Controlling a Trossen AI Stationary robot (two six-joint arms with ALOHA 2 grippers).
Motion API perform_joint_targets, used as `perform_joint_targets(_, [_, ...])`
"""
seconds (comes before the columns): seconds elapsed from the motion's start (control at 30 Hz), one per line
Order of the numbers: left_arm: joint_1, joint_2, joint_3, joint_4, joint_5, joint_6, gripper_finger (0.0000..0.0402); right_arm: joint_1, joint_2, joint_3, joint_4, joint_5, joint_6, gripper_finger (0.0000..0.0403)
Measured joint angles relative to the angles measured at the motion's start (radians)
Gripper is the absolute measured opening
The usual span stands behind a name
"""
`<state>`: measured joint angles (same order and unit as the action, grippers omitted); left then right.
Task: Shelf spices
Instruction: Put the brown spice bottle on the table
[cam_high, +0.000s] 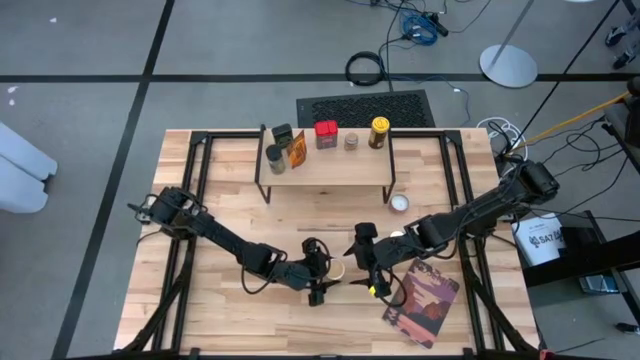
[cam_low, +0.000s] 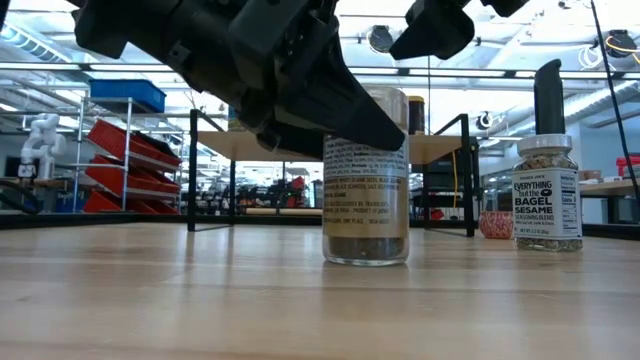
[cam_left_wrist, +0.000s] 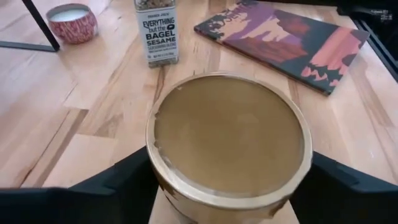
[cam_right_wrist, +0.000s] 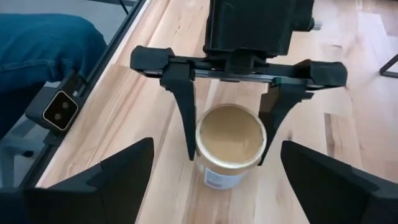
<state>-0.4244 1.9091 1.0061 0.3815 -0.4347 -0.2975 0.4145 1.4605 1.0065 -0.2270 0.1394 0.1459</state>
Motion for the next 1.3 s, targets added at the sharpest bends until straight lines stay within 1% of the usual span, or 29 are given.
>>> perform_joint_targets(0.23, [0.007, 0.000, 0.000, -0.002, 0.000, 0.016, 0.0283, 0.000, 0.000, 0.000, 0.000, 0.000, -0.004, 0.0338])
perform_joint_targets(0.33, [0.005, -0.032, 0.000, -0.038, 0.002, 0.018, 0.0283, 0.000, -0.007, 0.000, 0.000, 0.000, -0.004, 0.0338])
perform_joint_targets(0.47, [-0.001, -0.120, 0.000, -0.121, -0.013, 0.025, 0.0283, 0.000, -0.034, 0.000, -0.001, 0.018, -0.008, 0.0338])
perform_joint_targets(0.6, [-0.013, -0.218, 0.000, -0.253, -0.054, 0.021, 0.0283, 0.000, -0.081, 0.000, -0.009, 0.061, -0.015, 0.0338])
perform_joint_targets(0.7, [-0.033, -0.292, 0.000, -0.357, -0.105, 0.002, 0.0283, 0.000, -0.113, 0.000, -0.023, 0.095, -0.015, 0.0338])
perform_joint_targets(0.83, [-0.073, -0.369, 0.000, -0.529, -0.192, -0.063, 0.0283, 0.000, -0.140, 0.000, -0.066, 0.104, -0.010, 0.0338])
perform_joint_targets(0.97, [-0.117, -0.421, 0.000, -0.704, -0.283, -0.168, 0.0283, -0.001, -0.163, 0.000, -0.116, 0.105, 0.004, 0.0338])
perform_joint_targets(1.2, [-0.214, -0.466, 0.000, -0.879, -0.392, -0.375, 0.0283, -0.003, -0.201, 0.000, -0.145, 0.106, 0.026, 0.0338])
perform_joint_targets(1.3, [-0.252, -0.484, 0.000, -0.933, -0.457, -0.495, 0.0283, -0.004, -0.205, 0.000, -0.143, 0.144, 0.026, 0.0338])
